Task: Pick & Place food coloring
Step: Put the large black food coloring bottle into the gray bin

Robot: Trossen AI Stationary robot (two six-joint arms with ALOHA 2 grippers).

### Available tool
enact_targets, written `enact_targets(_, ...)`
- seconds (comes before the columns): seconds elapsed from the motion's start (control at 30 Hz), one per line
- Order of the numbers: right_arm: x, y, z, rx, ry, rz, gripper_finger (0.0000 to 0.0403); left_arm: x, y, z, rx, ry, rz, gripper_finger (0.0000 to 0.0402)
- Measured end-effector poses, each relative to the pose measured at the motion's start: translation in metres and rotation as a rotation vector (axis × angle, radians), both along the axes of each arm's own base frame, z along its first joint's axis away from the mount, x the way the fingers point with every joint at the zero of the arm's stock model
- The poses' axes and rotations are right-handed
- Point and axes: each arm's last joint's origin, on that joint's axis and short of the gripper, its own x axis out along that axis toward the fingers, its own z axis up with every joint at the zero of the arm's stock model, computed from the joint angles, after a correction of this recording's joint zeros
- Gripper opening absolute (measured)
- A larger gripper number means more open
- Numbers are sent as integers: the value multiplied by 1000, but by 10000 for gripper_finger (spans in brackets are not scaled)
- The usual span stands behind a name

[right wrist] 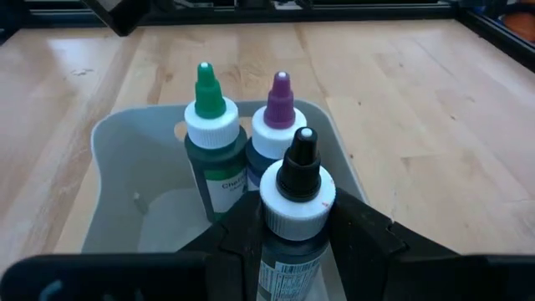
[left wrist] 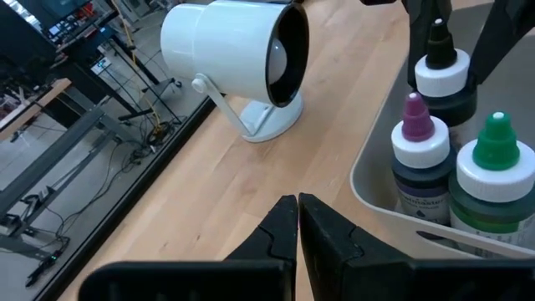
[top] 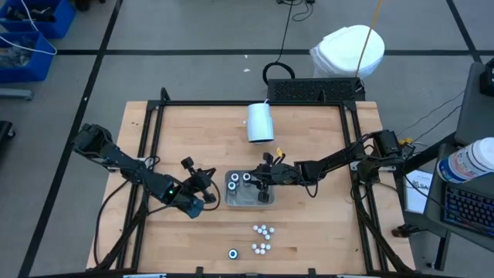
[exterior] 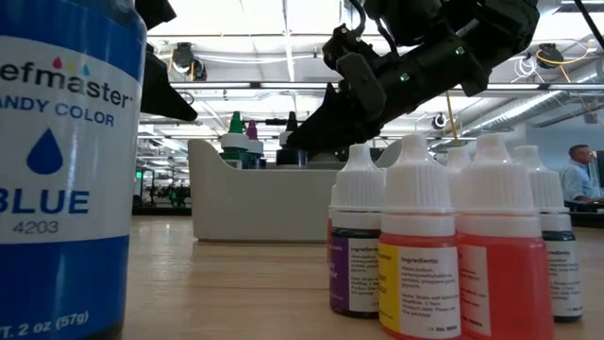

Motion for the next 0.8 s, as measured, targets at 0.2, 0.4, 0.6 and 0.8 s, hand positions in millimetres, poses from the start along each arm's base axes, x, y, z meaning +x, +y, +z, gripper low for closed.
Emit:
enact_targets(0.2, 0, 1, 0, -21, 8, 13, 105, 0, 0, 0, -1, -2, 0, 24)
enact_targets(0.4, 2, 1, -6, -2, 9, 4, 105, 1, 0, 0, -2, -6, 2, 24)
enact_targets(0.6, 9, 1, -20, 3, -20, -1, 105, 3, 4, 1, -9, -13, 19, 24)
enact_targets(0.8, 9, 1, -21, -10, -25, 9, 105, 4, 5, 1, -16, -17, 20, 24)
